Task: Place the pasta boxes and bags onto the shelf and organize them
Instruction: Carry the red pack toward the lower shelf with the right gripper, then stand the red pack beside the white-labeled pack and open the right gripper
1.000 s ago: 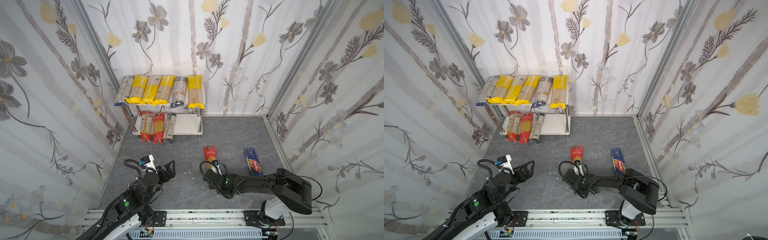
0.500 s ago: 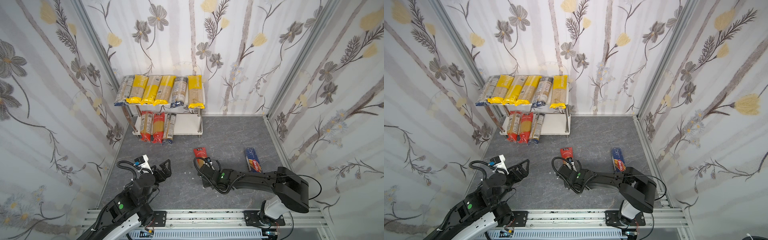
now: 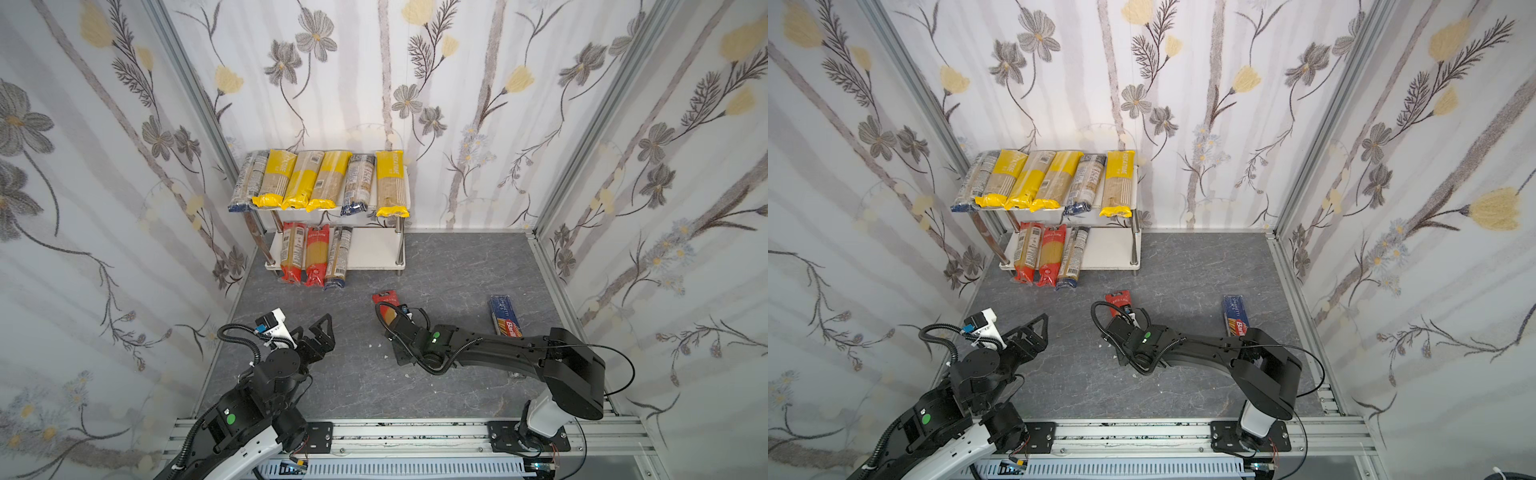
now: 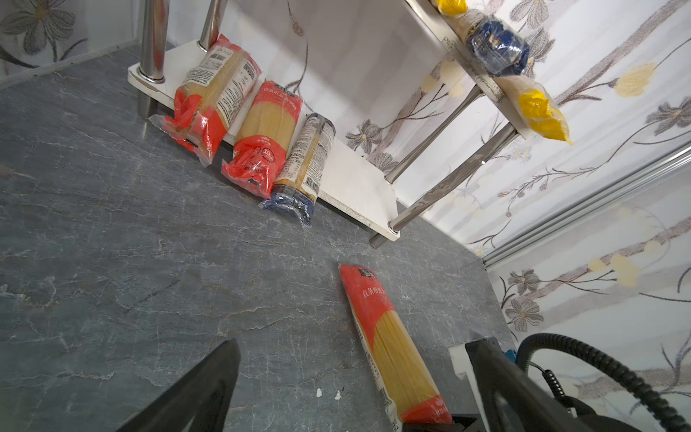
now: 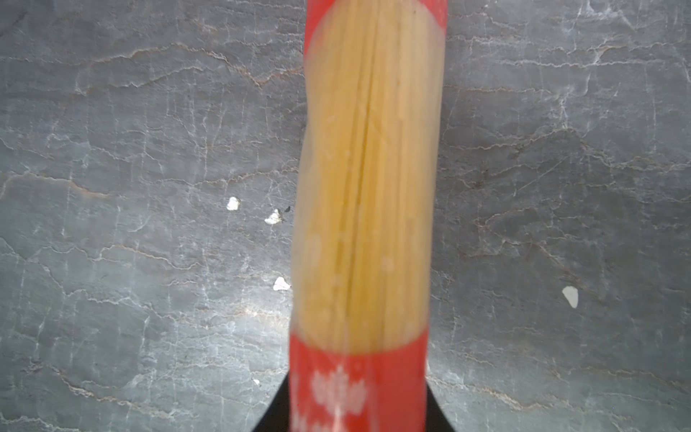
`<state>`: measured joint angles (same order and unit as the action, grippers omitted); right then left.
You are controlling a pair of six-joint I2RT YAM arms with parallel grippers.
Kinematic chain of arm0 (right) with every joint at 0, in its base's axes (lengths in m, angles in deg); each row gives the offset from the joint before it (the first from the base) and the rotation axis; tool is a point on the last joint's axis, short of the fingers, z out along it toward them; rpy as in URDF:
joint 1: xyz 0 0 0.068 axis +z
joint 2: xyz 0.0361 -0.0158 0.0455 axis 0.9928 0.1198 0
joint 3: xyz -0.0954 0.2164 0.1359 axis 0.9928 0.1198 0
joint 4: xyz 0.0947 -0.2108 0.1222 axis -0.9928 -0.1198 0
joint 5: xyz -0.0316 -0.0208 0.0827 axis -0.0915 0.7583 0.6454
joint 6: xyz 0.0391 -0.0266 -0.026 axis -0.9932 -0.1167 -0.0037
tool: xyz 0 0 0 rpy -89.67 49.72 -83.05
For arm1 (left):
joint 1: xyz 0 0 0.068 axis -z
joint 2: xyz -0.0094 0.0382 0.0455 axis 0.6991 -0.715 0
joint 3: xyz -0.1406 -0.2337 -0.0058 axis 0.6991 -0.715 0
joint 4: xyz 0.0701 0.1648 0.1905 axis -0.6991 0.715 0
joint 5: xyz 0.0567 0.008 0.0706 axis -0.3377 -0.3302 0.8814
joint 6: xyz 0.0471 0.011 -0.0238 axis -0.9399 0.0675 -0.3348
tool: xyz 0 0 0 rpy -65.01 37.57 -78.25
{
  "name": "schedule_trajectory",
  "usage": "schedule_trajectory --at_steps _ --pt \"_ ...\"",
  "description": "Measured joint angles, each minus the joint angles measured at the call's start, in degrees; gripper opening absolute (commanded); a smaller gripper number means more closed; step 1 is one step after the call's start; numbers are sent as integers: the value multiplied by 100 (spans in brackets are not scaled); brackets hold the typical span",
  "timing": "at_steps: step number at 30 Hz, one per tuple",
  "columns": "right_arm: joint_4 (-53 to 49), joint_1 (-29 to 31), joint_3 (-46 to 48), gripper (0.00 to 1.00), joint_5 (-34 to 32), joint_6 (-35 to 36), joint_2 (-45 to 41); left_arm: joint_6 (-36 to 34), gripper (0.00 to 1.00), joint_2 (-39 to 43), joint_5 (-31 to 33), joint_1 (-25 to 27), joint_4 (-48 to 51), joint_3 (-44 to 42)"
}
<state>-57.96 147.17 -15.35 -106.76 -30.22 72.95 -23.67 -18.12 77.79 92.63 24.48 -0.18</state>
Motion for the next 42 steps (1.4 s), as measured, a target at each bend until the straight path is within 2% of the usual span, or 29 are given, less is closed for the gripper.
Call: schedule_trajectory --at_steps 12,20,33,42 --pt "11 -175 -520 3 44 216 72 -131 100 -92 138 0 31 70" --pt "63 -343 -1287 3 22 520 404 -177 100 -216 264 0 37 229" --pt "96 -831 -3453 4 -68 894 2135 -442 100 -868 354 0 39 380" --pt "37 -1215 -4627 6 -164 828 3257 -472 100 -1637 398 -28 37 483"
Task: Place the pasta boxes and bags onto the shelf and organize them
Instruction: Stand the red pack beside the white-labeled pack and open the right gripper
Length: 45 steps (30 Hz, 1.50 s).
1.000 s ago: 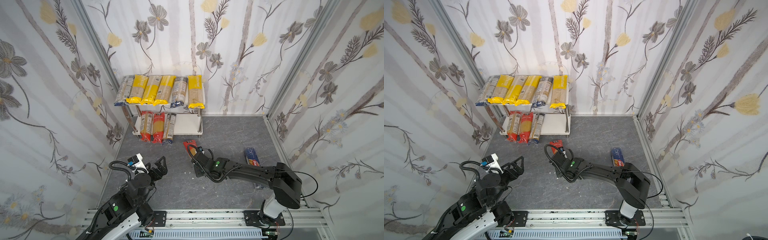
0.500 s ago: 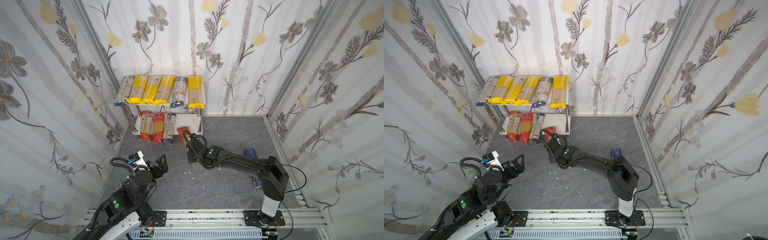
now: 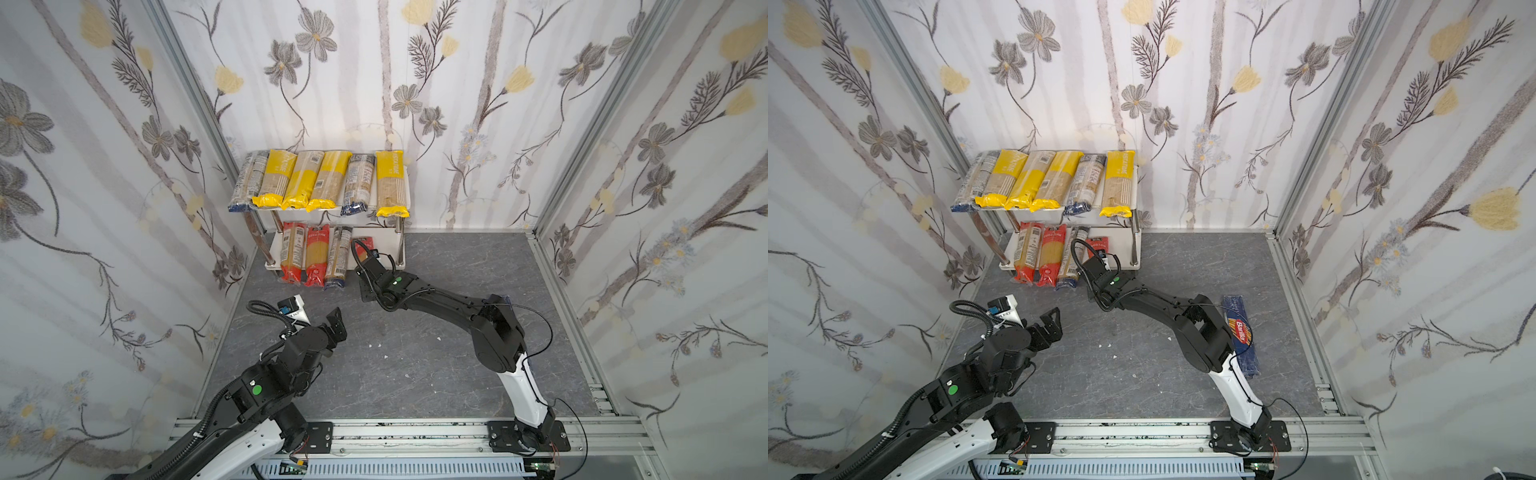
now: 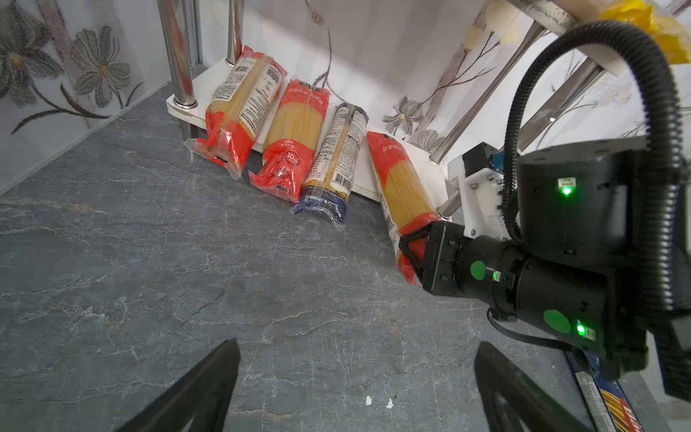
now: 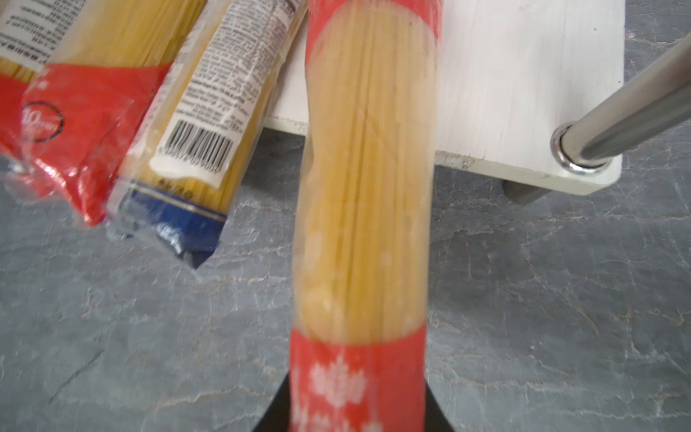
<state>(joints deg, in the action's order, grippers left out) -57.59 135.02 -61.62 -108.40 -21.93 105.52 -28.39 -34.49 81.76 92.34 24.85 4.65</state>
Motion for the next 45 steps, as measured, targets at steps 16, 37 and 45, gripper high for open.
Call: schedule_trajectory --at_steps 16,37,45 --pt "-28 -256 -1733 36 170 48 1261 2 100 -214 164 -136 -2 245" --pt "267 -358 -2299 87 1049 2 1626 -131 100 151 203 -170 -2 278" --pt "105 -304 -2153 100 1073 26 1370 -116 100 256 105 -170 -2 278"
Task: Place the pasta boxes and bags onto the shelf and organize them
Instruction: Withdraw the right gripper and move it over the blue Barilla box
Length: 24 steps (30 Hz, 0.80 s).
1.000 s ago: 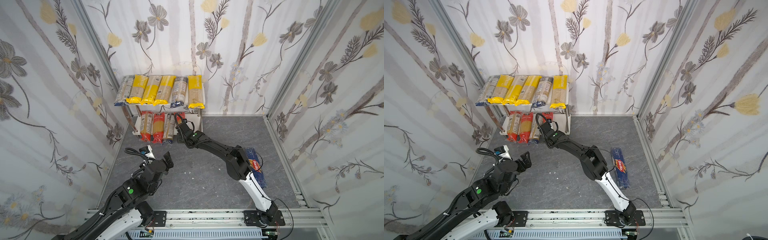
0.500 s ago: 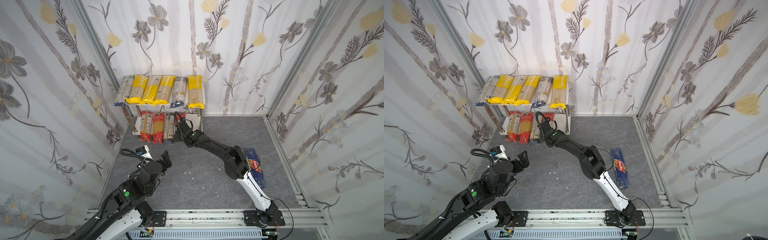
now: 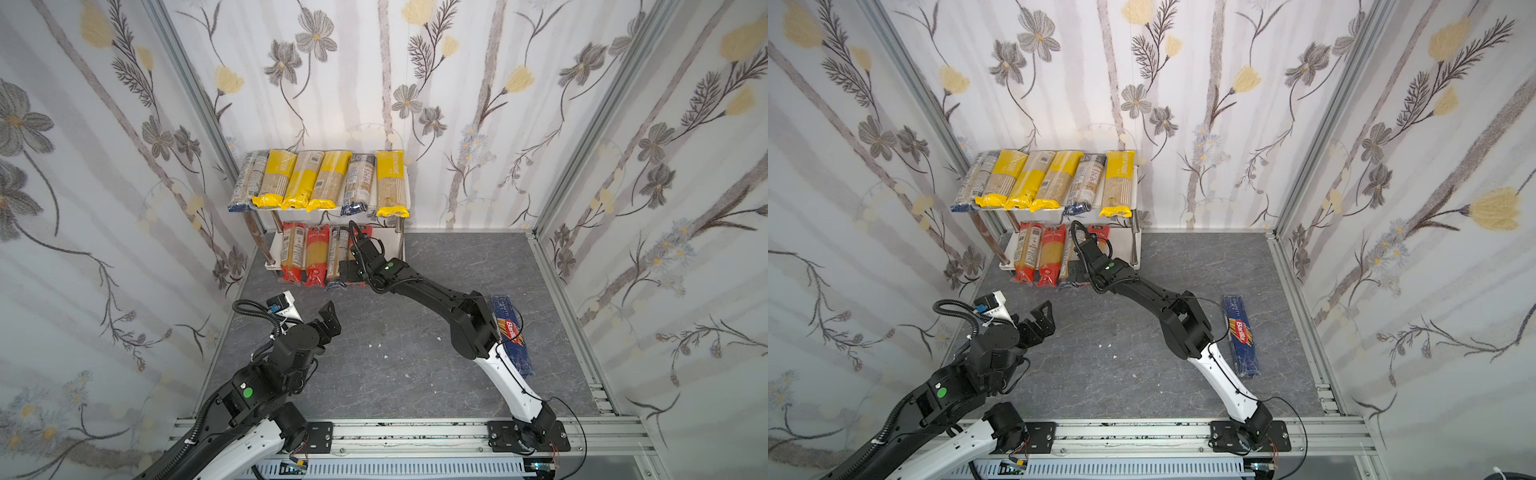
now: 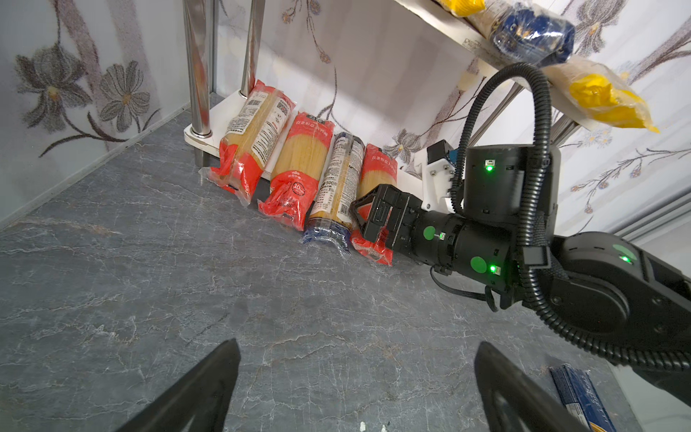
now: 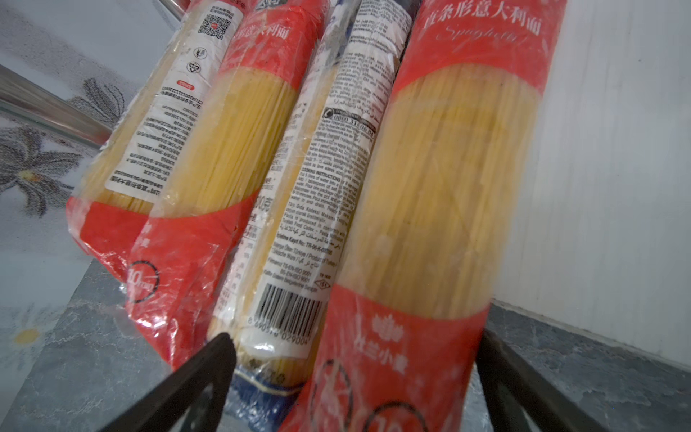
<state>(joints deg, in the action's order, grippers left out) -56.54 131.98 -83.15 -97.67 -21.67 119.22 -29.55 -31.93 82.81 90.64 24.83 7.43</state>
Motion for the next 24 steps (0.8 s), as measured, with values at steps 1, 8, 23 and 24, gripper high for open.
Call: schedule_trajectory --at_steps 1,8,23,24 --pt "-26 13 103 100 -17 0 -107 9 100 20 -24 0 0 0" --pt "-9 138 1572 100 -101 22 -1163 122 100 155 -295 -9 -2 -20" --pt "245 302 7020 100 -944 -706 -4693 570 100 -4 -1377 63 -361 -841" --pt "236 216 7298 100 -1036 -796 -4913 584 100 -107 -1436 90 -470 -876"
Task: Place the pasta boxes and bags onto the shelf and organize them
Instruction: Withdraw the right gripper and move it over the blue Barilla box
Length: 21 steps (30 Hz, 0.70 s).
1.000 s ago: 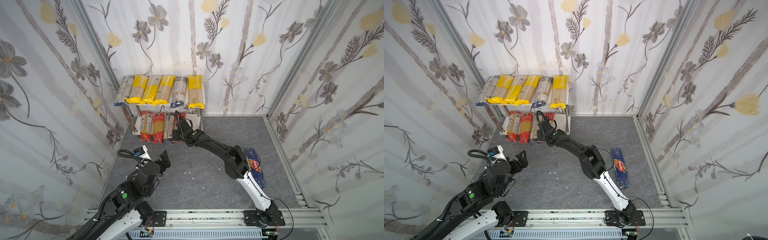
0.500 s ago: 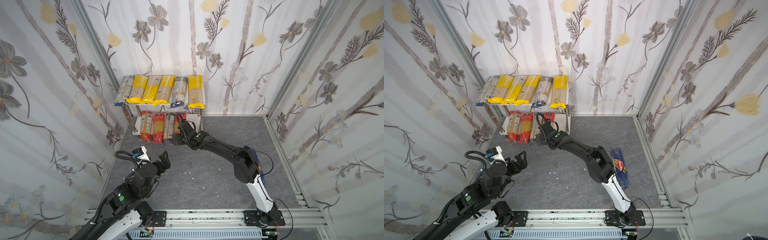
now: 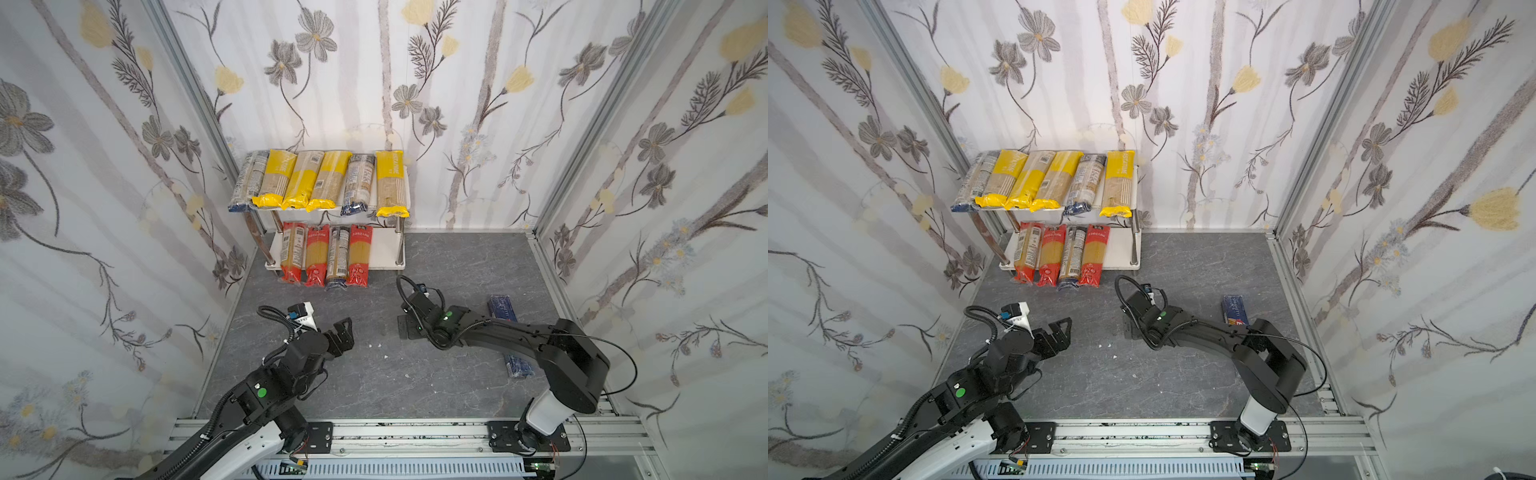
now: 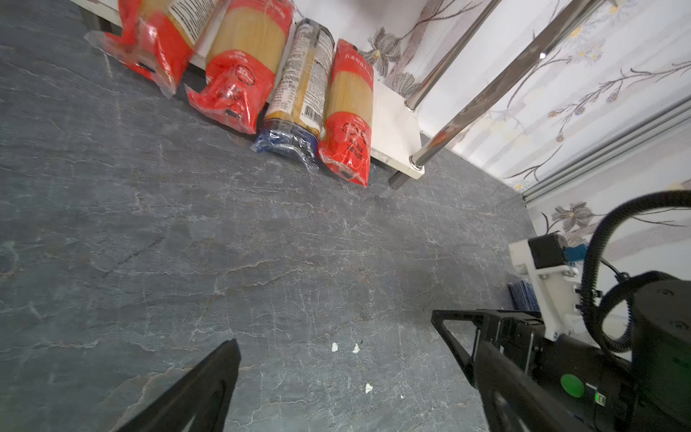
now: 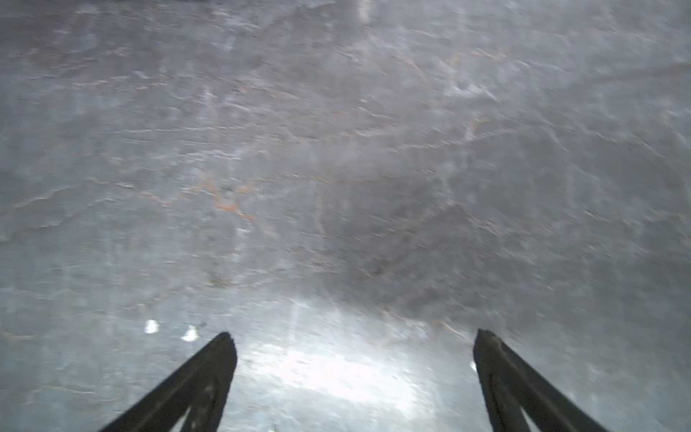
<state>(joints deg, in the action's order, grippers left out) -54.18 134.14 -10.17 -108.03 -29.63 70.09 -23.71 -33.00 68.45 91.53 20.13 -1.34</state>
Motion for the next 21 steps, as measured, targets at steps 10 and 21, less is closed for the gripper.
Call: schedule_trajectory --at_steps 10,21 --pt "-146 -1582 1543 100 -640 -428 -1432 28 100 -1213 -232 743 -1344 -44" --pt "-168 -3305 1784 100 -822 -363 -1421 -2 100 -1561 -98 896 -2015 -42"
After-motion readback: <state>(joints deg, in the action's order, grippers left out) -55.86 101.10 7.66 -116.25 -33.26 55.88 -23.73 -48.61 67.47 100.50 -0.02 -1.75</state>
